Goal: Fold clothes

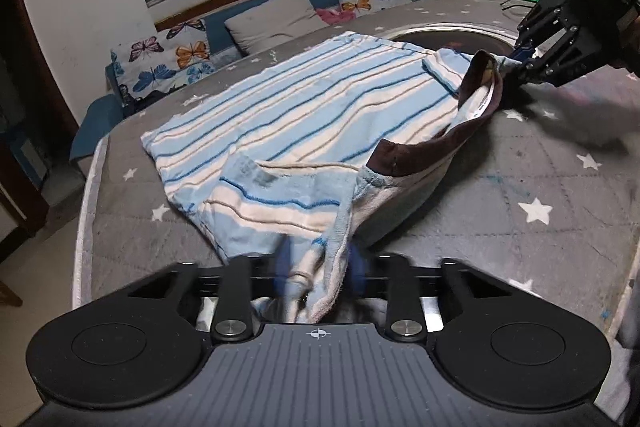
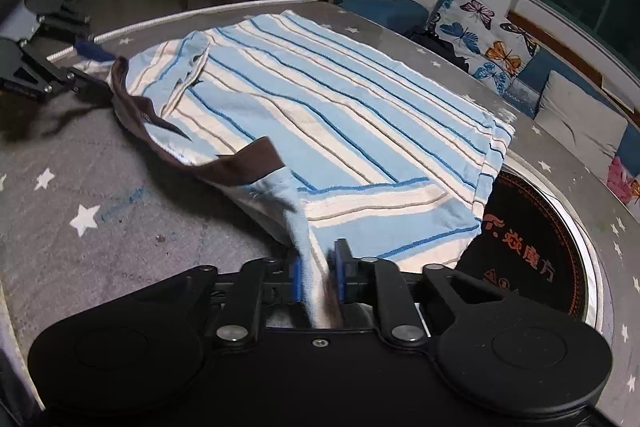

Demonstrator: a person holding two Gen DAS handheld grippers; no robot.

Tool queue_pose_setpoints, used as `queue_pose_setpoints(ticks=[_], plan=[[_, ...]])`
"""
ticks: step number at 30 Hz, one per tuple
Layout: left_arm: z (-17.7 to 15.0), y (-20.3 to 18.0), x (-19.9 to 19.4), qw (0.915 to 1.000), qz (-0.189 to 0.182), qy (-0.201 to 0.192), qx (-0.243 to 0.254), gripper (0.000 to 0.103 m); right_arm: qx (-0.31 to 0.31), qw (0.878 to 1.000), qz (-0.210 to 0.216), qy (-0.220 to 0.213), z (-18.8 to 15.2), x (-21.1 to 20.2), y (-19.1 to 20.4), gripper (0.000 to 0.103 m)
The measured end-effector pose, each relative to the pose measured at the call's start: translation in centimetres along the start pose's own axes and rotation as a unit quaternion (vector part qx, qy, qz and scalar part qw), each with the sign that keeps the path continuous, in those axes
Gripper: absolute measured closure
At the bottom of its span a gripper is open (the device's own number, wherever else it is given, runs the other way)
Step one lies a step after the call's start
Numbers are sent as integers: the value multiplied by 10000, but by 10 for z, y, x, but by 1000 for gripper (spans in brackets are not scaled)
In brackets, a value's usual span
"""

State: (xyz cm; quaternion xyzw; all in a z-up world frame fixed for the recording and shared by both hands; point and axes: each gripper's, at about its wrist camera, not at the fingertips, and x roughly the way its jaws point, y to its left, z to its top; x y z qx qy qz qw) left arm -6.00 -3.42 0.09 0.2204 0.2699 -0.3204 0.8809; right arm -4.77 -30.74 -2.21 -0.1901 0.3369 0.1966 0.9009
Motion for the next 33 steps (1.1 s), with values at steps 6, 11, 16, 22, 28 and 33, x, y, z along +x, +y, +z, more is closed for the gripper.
queue_pose_setpoints(ticks=[6, 11, 16, 22, 28, 33], plan=[[-7, -9, -41, 9996, -113, -245, -117, 95, 6, 9998, 36, -183, -3, -29, 9, 96], [-16, -25, -88, 9989, -235, -385, -131, 95, 10, 9992, 342, -211, -13, -72, 26, 96], [-32, -43, -142, 9974, -389, -460, -385, 95, -77, 9978, 659, -53, -28, -111, 53, 96], [-24, -45, -156, 9964, -186, -643, -511, 95, -371, 9964, 756, -41, -21, -137, 69, 96], [6, -17, -117, 9951, 82, -635, -754, 95, -214, 9977, 584, -276, 10, -115, 41, 96], [35, 16, -73, 9939, 215, -585, -911, 95, -130, 9984, 413, -364, 34, -86, 14, 96]])
